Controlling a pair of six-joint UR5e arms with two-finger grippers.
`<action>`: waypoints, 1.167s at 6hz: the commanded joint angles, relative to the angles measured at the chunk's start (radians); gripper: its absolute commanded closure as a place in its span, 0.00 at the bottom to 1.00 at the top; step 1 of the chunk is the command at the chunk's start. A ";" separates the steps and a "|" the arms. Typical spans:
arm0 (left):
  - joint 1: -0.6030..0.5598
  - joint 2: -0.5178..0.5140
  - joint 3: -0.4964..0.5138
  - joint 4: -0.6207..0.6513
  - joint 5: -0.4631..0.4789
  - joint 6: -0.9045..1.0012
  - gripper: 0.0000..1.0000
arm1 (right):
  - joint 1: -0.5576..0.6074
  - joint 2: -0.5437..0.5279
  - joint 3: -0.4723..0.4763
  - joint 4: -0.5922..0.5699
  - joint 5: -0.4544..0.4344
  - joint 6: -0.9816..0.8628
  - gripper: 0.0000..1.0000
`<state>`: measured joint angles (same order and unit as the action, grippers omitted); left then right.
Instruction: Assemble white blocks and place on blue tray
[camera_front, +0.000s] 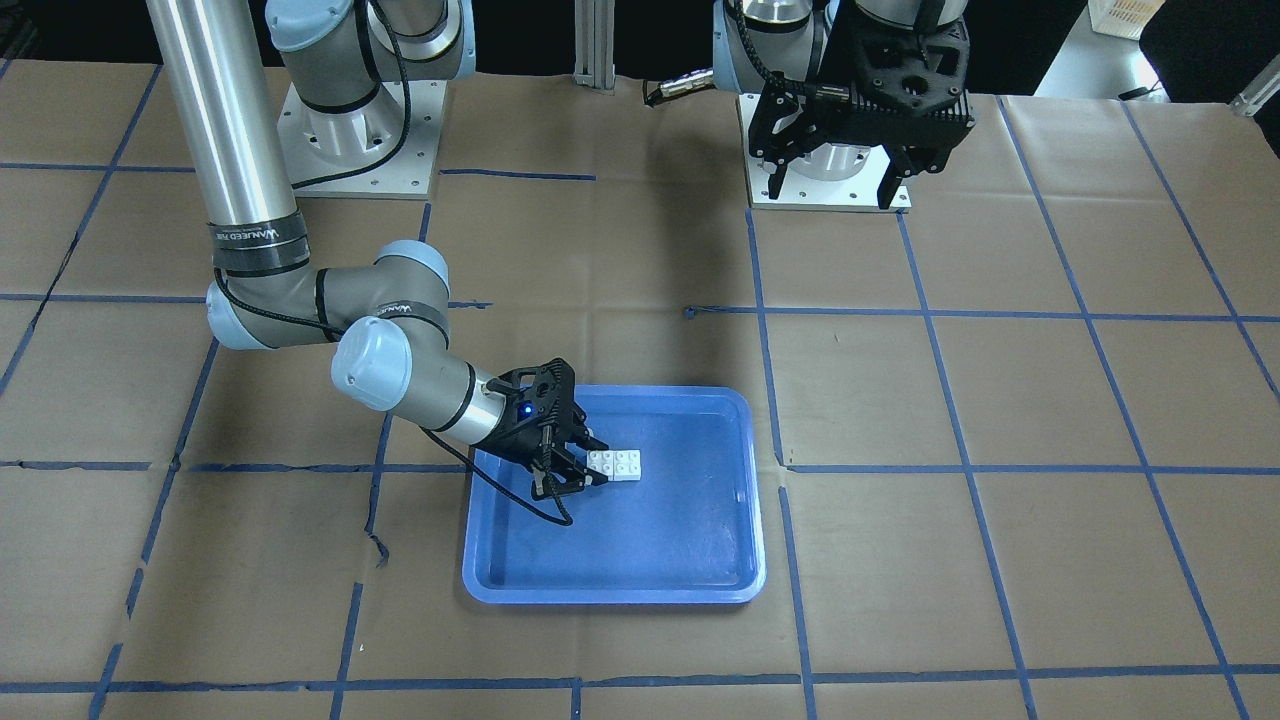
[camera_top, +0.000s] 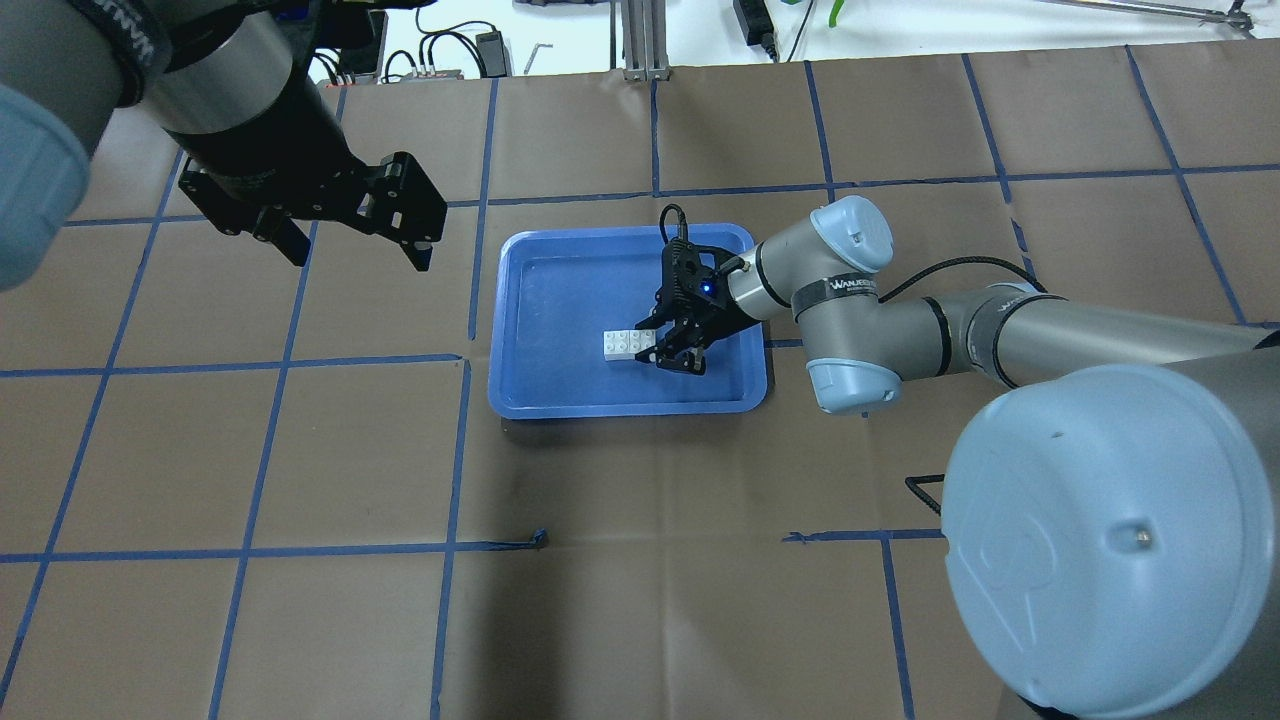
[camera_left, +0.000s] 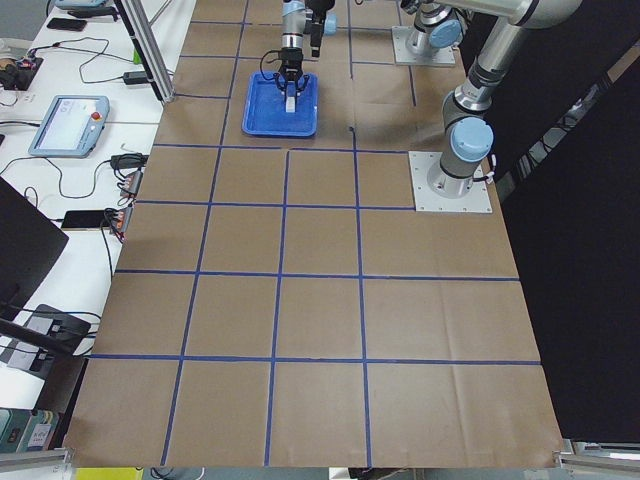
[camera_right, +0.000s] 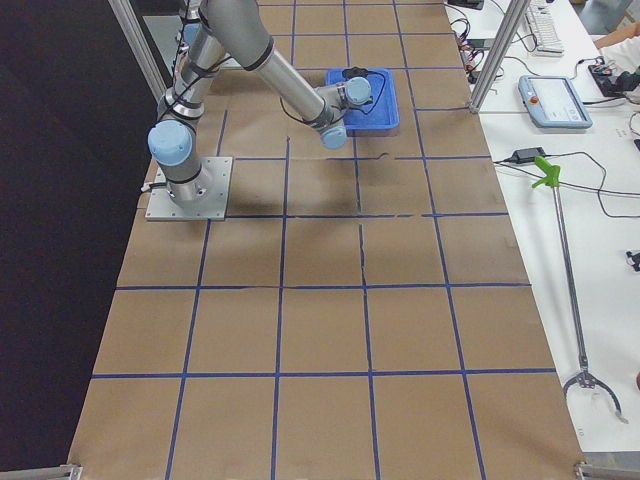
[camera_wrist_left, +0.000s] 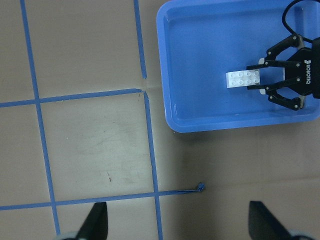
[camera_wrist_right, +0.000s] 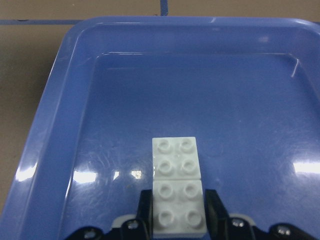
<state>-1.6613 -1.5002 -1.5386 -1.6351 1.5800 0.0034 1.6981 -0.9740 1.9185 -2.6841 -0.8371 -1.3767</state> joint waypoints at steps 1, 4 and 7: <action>0.000 0.000 0.000 0.000 0.000 0.000 0.01 | -0.003 -0.012 -0.015 0.001 -0.003 0.095 0.00; 0.000 0.000 -0.002 0.000 0.000 0.000 0.01 | -0.046 -0.101 -0.067 0.074 -0.135 0.250 0.00; 0.000 0.002 -0.002 0.000 0.000 0.000 0.01 | -0.154 -0.314 -0.070 0.392 -0.306 0.380 0.00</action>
<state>-1.6613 -1.4990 -1.5401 -1.6352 1.5799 0.0031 1.5885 -1.2234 1.8493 -2.3790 -1.0721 -1.0675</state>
